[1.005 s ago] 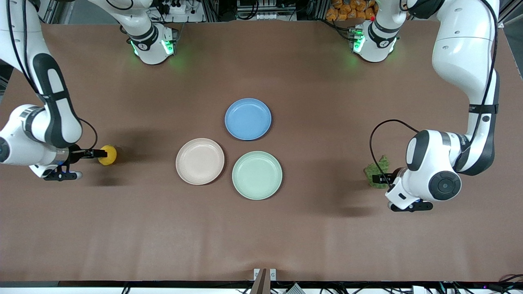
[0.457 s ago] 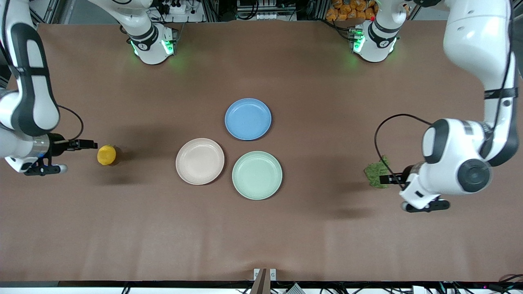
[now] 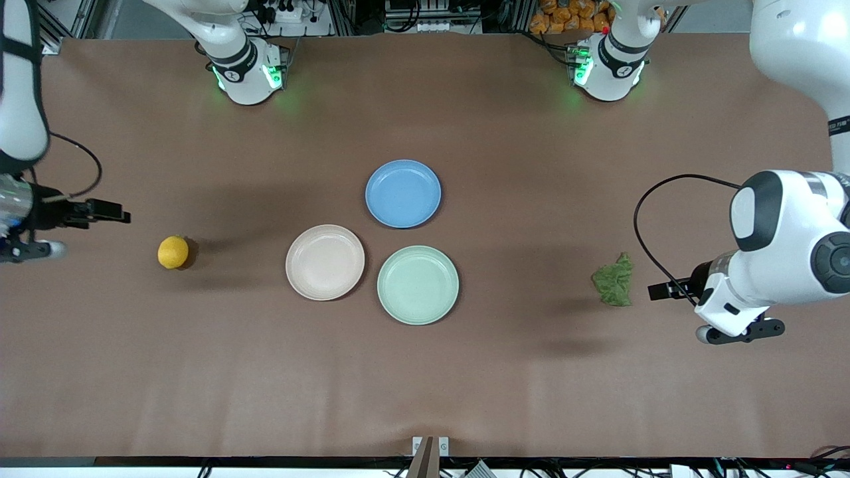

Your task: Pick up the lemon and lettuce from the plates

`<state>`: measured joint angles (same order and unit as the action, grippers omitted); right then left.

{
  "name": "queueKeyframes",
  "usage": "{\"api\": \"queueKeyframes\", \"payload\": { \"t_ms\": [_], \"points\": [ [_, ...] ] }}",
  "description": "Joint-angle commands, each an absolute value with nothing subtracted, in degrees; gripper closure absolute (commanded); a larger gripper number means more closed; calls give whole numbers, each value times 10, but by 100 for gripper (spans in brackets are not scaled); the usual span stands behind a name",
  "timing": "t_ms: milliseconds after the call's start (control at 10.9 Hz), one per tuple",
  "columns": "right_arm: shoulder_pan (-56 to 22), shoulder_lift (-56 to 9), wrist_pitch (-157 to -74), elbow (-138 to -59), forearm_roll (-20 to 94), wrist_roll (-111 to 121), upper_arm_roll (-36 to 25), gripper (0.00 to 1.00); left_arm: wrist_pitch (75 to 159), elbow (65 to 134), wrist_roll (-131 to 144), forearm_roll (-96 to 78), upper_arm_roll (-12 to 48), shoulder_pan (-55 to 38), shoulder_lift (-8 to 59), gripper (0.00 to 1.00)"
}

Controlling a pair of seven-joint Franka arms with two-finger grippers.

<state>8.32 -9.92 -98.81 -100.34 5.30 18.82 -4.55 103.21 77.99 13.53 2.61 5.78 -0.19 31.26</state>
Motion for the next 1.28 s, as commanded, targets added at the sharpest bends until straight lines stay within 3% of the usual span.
{"api": "queueKeyframes", "payload": {
  "t_ms": [0, 457, 731, 1188],
  "points": [
    [81, -58, -976, -977, 59, 189, -46, 0, 1026, 792, 125, 18, 60, 2, 273, 0],
    [75, -29, -977, -908, 51, 102, -47, 0, 1006, 791, 126, 18, 64, 2, 233, 0],
    [64, -4, -944, -905, 51, 19, -45, 0, 986, 788, 126, 18, 62, 1, 211, 0],
    [83, 6, -879, -885, 52, -60, 17, 0, 937, 787, 125, 22, 63, -2, 159, 0]
  ]
}}
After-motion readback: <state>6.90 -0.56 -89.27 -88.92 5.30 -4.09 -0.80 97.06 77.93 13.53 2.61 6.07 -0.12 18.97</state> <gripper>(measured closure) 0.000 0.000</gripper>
